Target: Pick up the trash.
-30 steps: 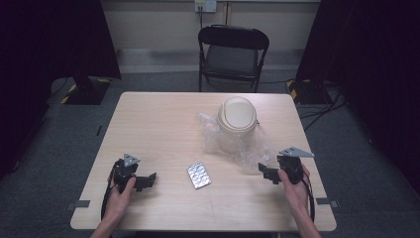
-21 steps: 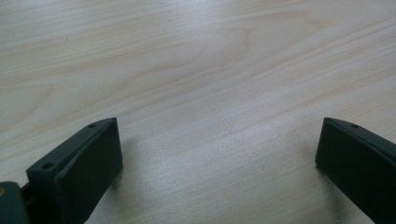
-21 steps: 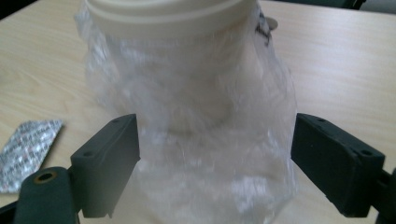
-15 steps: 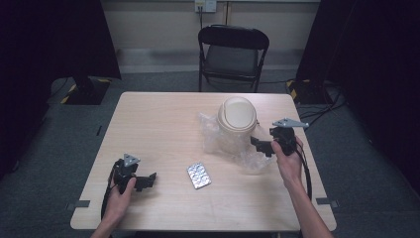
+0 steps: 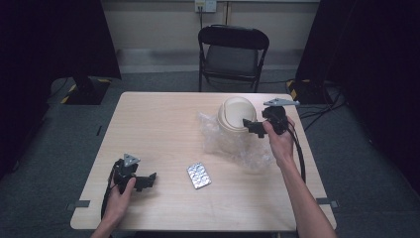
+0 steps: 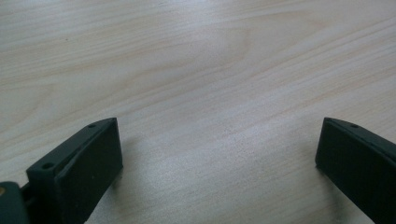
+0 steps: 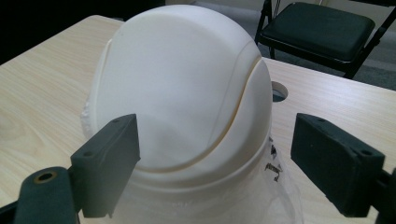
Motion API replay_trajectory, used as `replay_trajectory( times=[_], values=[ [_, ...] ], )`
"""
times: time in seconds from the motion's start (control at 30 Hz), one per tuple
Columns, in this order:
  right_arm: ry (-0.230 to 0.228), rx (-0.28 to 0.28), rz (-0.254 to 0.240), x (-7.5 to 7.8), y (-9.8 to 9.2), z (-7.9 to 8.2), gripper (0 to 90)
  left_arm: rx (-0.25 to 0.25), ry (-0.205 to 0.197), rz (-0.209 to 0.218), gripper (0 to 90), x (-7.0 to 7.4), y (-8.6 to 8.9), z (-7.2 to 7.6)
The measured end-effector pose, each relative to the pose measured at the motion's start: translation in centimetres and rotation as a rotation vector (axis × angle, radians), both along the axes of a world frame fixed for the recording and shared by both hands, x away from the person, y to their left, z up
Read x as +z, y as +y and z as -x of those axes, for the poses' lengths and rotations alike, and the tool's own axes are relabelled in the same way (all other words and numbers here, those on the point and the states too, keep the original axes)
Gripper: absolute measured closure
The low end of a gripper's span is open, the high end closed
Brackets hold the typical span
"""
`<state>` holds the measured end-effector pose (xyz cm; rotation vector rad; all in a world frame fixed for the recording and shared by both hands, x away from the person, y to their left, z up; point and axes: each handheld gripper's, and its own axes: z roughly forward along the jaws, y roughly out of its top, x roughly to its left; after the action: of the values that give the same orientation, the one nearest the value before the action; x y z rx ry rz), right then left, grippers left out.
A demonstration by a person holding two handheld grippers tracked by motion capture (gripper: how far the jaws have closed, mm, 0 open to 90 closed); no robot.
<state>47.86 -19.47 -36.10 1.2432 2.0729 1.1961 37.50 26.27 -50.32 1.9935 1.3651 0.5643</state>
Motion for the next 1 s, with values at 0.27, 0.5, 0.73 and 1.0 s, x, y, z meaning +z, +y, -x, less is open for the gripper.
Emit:
replay_trajectory(
  times=[0.27, 0.5, 0.73, 1.0],
  values=[
    [0.027, -0.011, -0.007, -0.8, 0.6, -1.3, 14.4, 0.0, 0.0, 0.0, 0.0, 0.0, 0.0, 0.0],
    [0.057, -0.016, -0.005, -2.1, 1.2, -2.2, 13.1, 0.0, 0.0, 0.0, 0.0, 0.0, 0.0, 0.0],
    [0.083, -0.026, -0.014, -2.9, 1.1, -3.0, 13.1, 0.0, 0.0, 0.0, 0.0, 0.0, 0.0, 0.0],
    [0.082, -0.059, 0.0, -3.2, 1.3, -3.8, 13.2, 0.0, 0.0, 0.0, 0.0, 0.0, 0.0, 0.0]
  ],
)
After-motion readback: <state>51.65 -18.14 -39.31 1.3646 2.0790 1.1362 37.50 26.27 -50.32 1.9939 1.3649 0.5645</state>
